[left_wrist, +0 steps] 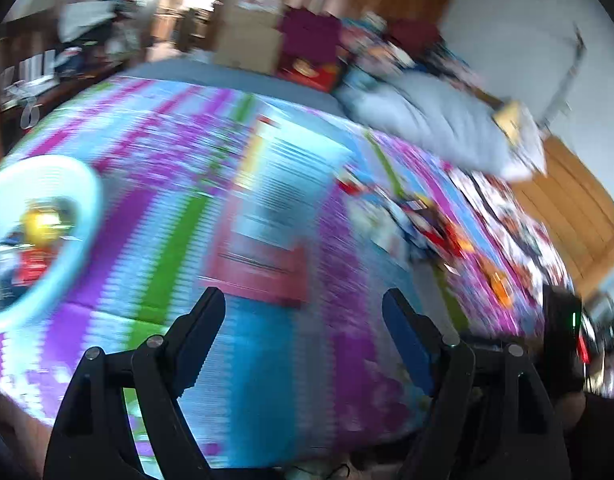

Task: Organize snacks
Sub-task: 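Move both grippers back toward the snack pile on the bed, then grasp a red snack packet with the right gripper while the left gripper grasps a beige paper packet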

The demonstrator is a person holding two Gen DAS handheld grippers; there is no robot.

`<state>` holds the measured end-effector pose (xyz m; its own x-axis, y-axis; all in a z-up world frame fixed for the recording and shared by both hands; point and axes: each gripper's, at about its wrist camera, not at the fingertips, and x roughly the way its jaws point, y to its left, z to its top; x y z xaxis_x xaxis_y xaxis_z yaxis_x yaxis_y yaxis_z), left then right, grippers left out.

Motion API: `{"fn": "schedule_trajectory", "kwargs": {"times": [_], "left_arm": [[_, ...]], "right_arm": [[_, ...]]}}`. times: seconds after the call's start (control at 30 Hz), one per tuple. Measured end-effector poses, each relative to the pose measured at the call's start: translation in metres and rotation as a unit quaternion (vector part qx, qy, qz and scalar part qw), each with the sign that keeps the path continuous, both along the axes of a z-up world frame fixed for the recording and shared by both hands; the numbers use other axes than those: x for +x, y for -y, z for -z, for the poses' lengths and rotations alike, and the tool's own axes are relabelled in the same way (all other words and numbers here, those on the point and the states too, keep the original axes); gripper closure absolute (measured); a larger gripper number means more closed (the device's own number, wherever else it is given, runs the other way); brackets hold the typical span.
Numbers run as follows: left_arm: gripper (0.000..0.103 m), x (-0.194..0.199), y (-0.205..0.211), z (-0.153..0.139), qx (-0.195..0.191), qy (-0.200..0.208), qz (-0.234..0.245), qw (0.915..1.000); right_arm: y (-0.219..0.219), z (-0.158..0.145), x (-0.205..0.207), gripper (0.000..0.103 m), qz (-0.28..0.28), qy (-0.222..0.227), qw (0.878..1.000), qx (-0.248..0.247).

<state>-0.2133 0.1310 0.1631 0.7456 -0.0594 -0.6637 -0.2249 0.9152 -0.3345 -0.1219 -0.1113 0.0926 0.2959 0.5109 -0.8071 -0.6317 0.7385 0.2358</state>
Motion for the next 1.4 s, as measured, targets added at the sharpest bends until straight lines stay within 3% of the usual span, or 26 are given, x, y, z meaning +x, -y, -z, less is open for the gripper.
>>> {"fn": "schedule_trajectory", "kwargs": {"times": [0.13, 0.37, 0.43, 0.63, 0.77, 0.83, 0.9, 1.07, 1.17, 1.33, 1.4], "left_arm": [[0.021, 0.033, 0.042, 0.011, 0.003, -0.023, 0.053, 0.9983], [0.021, 0.064, 0.069, 0.039, 0.0, -0.066, 0.078, 0.9947], [0.021, 0.072, 0.071, 0.047, -0.006, -0.079, 0.079, 0.9937], [0.021, 0.087, 0.076, 0.057, -0.004, -0.095, 0.091, 0.9914], [0.021, 0.092, 0.081, 0.058, -0.001, -0.1, 0.103, 0.9897], [0.021, 0.095, 0.085, 0.06, -0.001, -0.102, 0.111, 0.9886], [0.021, 0.096, 0.086, 0.06, -0.003, -0.102, 0.114, 0.9882], [0.021, 0.096, 0.086, 0.06, -0.017, -0.101, 0.116, 0.988], [0.021, 0.094, 0.086, 0.058, -0.018, -0.096, 0.115, 0.9885], [0.021, 0.107, 0.098, 0.06, -0.016, -0.089, 0.127, 0.9877], [0.021, 0.119, 0.11, 0.061, 0.0, -0.083, 0.143, 0.9863]], "right_arm": [[0.045, -0.007, 0.041, 0.024, 0.057, 0.019, 0.998, 0.01], [0.098, -0.008, 0.147, 0.024, 0.105, 0.053, 0.993, 0.001], [0.102, 0.0, 0.178, 0.018, 0.102, 0.043, 0.994, -0.001], [0.095, 0.032, 0.235, 0.015, 0.055, 0.011, 0.998, -0.036], [0.099, 0.035, 0.25, 0.011, 0.052, 0.0, 0.999, -0.008], [0.101, 0.031, 0.251, 0.021, 0.05, 0.001, 0.999, 0.002], [0.106, 0.023, 0.246, 0.025, 0.059, 0.003, 0.998, 0.022], [0.117, 0.01, 0.224, 0.027, 0.069, -0.011, 0.997, 0.046], [0.123, -0.007, 0.18, 0.027, 0.065, -0.008, 0.995, 0.078], [0.121, 0.012, 0.112, 0.026, 0.078, -0.009, 0.996, 0.032], [0.125, 0.028, 0.096, 0.026, 0.094, -0.038, 0.994, 0.044]]}}
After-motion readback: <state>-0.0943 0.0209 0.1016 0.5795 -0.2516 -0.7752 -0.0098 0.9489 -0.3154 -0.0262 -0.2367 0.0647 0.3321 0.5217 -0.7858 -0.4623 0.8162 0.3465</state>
